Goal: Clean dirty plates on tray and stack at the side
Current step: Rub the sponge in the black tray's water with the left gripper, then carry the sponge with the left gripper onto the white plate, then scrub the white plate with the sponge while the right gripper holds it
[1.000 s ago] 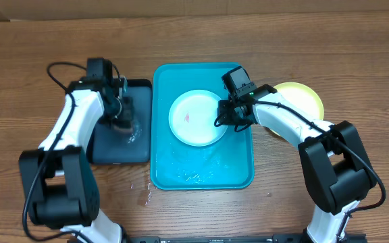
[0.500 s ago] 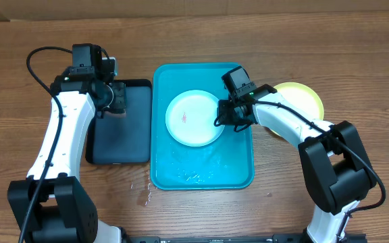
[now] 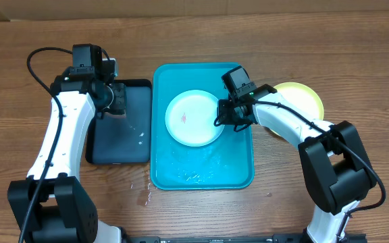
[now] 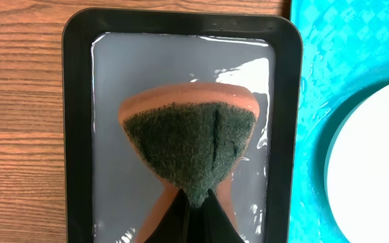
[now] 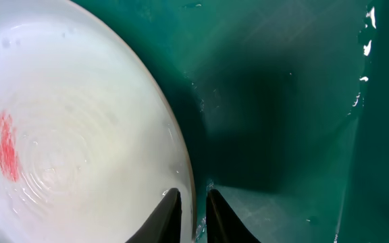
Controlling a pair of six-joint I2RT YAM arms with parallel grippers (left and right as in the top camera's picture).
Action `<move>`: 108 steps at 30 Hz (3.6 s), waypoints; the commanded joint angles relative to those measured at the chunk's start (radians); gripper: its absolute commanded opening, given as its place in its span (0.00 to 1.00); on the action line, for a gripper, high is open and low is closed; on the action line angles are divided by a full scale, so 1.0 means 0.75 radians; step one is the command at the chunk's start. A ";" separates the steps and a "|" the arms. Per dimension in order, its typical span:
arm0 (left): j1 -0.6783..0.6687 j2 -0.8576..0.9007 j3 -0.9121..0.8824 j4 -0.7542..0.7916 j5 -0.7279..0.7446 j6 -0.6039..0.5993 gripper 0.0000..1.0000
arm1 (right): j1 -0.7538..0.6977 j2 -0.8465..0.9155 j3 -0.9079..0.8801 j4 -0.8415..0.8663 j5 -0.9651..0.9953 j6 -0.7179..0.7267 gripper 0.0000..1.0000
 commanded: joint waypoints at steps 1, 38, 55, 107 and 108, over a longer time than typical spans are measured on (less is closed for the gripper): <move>-0.003 -0.011 0.016 -0.006 -0.008 -0.014 0.04 | 0.000 -0.023 0.018 0.003 -0.003 0.002 0.16; -0.134 0.013 0.029 0.045 -0.478 -0.014 0.04 | 0.000 -0.023 0.017 0.010 -0.062 0.066 0.04; -0.426 0.103 0.111 0.117 0.333 -0.295 0.04 | 0.000 -0.023 0.017 0.010 -0.066 0.067 0.04; -0.491 0.251 0.110 0.067 0.187 -0.294 0.04 | 0.000 -0.023 -0.026 0.036 -0.132 0.098 0.10; -0.491 0.251 0.110 0.067 0.187 -0.294 0.04 | 0.000 -0.023 -0.026 0.036 -0.132 0.098 0.10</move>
